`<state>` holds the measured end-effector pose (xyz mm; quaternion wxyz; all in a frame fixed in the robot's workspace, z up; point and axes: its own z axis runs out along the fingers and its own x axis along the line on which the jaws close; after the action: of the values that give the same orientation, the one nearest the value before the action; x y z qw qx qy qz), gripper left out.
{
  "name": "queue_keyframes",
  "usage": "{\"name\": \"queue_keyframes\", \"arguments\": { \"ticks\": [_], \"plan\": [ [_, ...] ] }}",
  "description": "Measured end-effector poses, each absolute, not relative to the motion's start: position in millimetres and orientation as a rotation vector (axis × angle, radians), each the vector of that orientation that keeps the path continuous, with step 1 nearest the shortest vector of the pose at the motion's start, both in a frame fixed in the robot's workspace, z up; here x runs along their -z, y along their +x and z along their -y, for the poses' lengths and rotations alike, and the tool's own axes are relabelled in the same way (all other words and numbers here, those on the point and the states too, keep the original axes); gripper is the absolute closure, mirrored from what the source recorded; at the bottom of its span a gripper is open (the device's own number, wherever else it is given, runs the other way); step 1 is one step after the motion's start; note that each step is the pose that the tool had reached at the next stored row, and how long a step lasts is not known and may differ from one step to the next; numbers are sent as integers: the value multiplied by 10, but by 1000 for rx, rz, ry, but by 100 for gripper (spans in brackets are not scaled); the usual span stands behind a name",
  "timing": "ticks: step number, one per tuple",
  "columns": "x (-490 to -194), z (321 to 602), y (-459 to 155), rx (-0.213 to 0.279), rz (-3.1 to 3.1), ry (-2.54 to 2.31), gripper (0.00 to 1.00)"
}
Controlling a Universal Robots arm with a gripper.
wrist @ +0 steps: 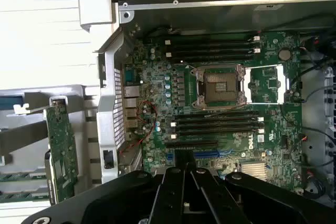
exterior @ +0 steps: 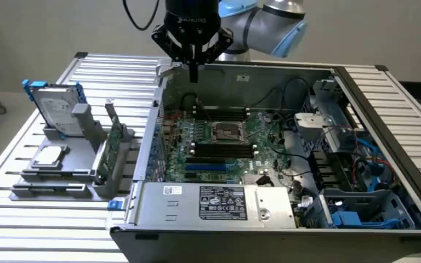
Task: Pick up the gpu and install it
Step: 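Reach for the gpu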
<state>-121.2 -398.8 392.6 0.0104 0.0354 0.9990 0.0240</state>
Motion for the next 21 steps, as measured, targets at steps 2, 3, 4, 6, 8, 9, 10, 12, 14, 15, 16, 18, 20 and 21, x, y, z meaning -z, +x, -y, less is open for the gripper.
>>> {"name": "queue_keyframes", "arguments": {
  "ticks": [2, 3, 4, 6, 8, 9, 10, 12, 14, 15, 16, 18, 20, 21],
  "plan": [
    [-3926, 3988, -1212, -75, -3118, 110, 89],
    [-3926, 3988, -1212, -75, -3118, 110, 89],
    [-3926, 3988, -1212, -75, -3118, 110, 89],
    [-3926, 3988, -1212, -75, -3118, 110, 89],
    [-3926, 3988, -1212, -75, -3118, 110, 89],
    [-3926, 3988, -1212, -75, -3118, 110, 89],
    [-3926, 3988, -1212, -75, -3118, 110, 89],
    [-3926, 3988, -1212, -75, -3118, 110, 89],
    [-3927, 3988, -1222, -75, -3118, 110, 89],
    [-3928, 3988, -1247, -74, -3118, 108, 89],
    [-3927, 3988, -1277, -75, -3118, 106, 89],
    [-3925, 3988, -1354, -74, -3118, 102, 89],
    [-3923, 3988, -1446, -74, -3119, 100, 89],
    [-3922, 3988, -1491, -74, -3118, 100, 89]
  ]
}}
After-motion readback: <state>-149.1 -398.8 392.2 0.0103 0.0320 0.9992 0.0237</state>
